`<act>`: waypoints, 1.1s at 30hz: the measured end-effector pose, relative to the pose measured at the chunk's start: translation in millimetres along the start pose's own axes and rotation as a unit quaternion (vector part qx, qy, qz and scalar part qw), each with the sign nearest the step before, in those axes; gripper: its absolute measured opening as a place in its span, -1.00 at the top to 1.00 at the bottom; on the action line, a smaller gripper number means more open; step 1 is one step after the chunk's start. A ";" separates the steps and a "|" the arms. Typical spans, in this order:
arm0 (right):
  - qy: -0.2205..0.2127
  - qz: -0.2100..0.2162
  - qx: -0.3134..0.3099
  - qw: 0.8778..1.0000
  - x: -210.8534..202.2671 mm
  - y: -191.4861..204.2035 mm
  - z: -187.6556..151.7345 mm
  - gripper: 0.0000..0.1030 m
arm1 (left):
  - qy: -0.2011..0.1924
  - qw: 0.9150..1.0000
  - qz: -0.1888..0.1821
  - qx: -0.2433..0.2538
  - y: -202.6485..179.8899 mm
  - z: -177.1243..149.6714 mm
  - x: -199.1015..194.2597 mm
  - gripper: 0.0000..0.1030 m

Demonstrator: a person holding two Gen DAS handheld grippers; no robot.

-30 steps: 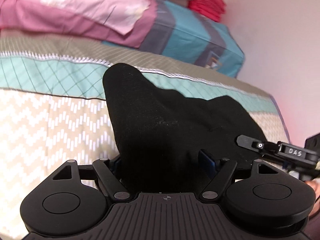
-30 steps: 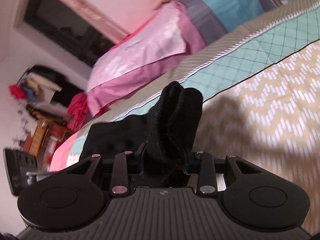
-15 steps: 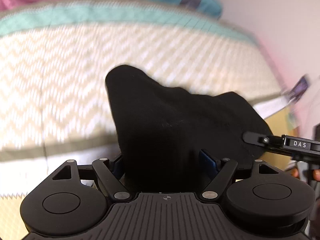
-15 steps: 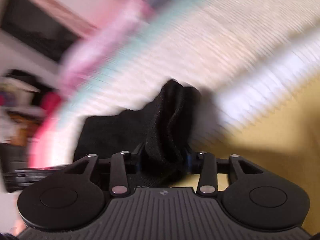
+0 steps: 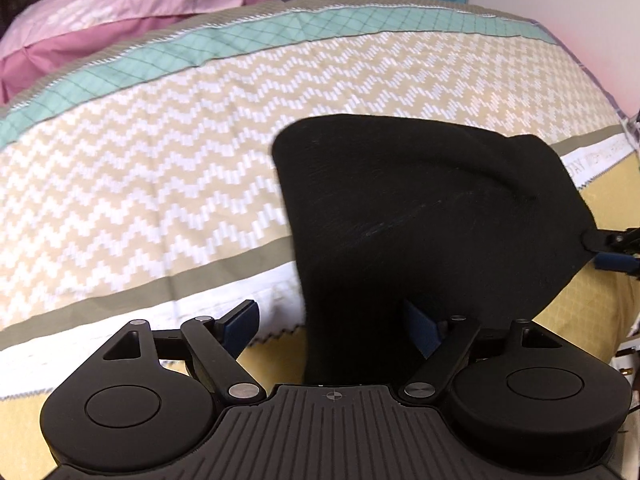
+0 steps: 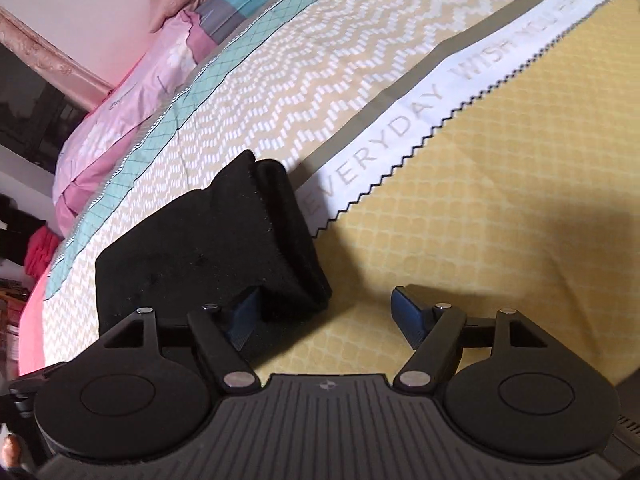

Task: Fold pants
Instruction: 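Open both grippers and withdraw from the folded pants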

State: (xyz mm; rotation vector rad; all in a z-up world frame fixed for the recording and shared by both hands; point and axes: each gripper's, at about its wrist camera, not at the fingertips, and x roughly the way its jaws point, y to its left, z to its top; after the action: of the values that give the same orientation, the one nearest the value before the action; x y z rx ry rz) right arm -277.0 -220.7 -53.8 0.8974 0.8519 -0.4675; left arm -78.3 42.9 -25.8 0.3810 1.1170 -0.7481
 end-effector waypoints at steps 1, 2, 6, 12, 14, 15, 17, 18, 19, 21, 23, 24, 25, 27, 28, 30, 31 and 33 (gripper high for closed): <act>-0.002 -0.011 -0.004 1.000 -3.7 1.8 -1.3 -0.56 | -0.002 1.000 0.006 0.000 1.0 -1.1 -4.0 -1.00; -0.002 -0.025 -0.010 1.000 -6.1 2.8 -1.9 -0.61 | -0.003 1.000 0.012 0.000 1.2 -2.6 -8.7 -1.00; 0.006 -0.087 -0.054 0.995 -10.4 10.2 -7.6 -0.62 | 0.005 0.999 0.049 -0.001 10.5 -12.2 -25.0 -1.00; 0.007 -0.116 -0.118 0.986 -17.4 30.4 -25.6 -0.62 | 0.017 0.996 0.086 -0.008 17.1 -24.1 -37.1 -1.00; 0.004 -0.114 -0.139 0.984 -21.6 40.9 -31.8 -0.65 | 0.018 0.995 0.096 -0.012 18.2 -25.9 -38.8 -1.00; 0.005 -0.112 -0.149 0.983 -23.0 46.5 -34.9 -0.65 | 0.018 0.995 0.101 -0.014 18.6 -26.5 -39.5 -1.00; 0.007 -0.106 -0.173 0.979 -24.1 57.5 -42.4 -0.66 | 0.019 0.994 0.108 -0.016 18.1 -27.5 -41.0 -1.00; 0.008 -0.104 -0.185 0.977 -24.0 62.6 -46.6 -0.66 | 0.021 0.993 0.111 -0.017 17.5 -28.6 -42.5 -1.00; 0.010 -0.103 -0.198 0.975 -22.7 67.4 -50.5 -0.67 | 0.023 0.993 0.114 -0.019 17.7 -29.6 -42.8 -1.00; 0.013 -0.100 -0.220 0.970 -20.5 76.1 -58.6 -0.67 | 0.030 0.992 0.117 -0.015 12.9 -28.7 -42.4 -1.00; 0.016 -0.098 -0.238 0.966 -16.3 82.7 -66.0 -0.67 | 0.032 0.992 0.121 -0.012 9.3 -31.7 -44.3 -1.00; 0.019 -0.098 -0.245 0.964 -14.4 85.5 -69.3 -0.67 | 0.033 0.992 0.123 -0.011 8.4 -33.0 -44.3 -1.00; 0.021 -0.097 -0.250 0.963 -12.6 87.7 -72.0 -0.67 | 0.035 0.991 0.126 -0.009 7.7 -33.8 -43.2 -1.00; 0.026 -0.095 -0.255 0.962 -9.6 90.7 -76.3 -0.67 | 0.038 0.991 0.129 -0.008 7.4 -36.1 -42.6 -1.00; 0.029 -0.092 -0.256 0.962 -8.6 91.6 -77.8 -0.67 | 0.039 0.991 0.128 -0.009 7.6 -36.8 -40.9 -1.00; 0.031 -0.089 -0.257 0.962 -7.4 92.7 -79.6 -0.67 | 0.042 0.991 0.127 -0.012 7.7 -38.1 -40.2 -1.00; 0.032 -0.088 -0.258 0.962 -6.7 93.0 -80.6 -0.67 | 0.044 0.991 0.126 -0.013 7.6 -38.7 -39.9 -1.00; 0.034 -0.089 -0.258 0.962 -5.4 93.4 -81.3 -0.67 | 0.046 0.991 0.124 -0.015 7.5 -39.7 -38.5 -1.00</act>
State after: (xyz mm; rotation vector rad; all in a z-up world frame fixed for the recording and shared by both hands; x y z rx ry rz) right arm -253.4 -101.1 -31.7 0.3596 1.0595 -0.3447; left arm -108.5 86.3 -7.7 0.5230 1.1416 -0.4969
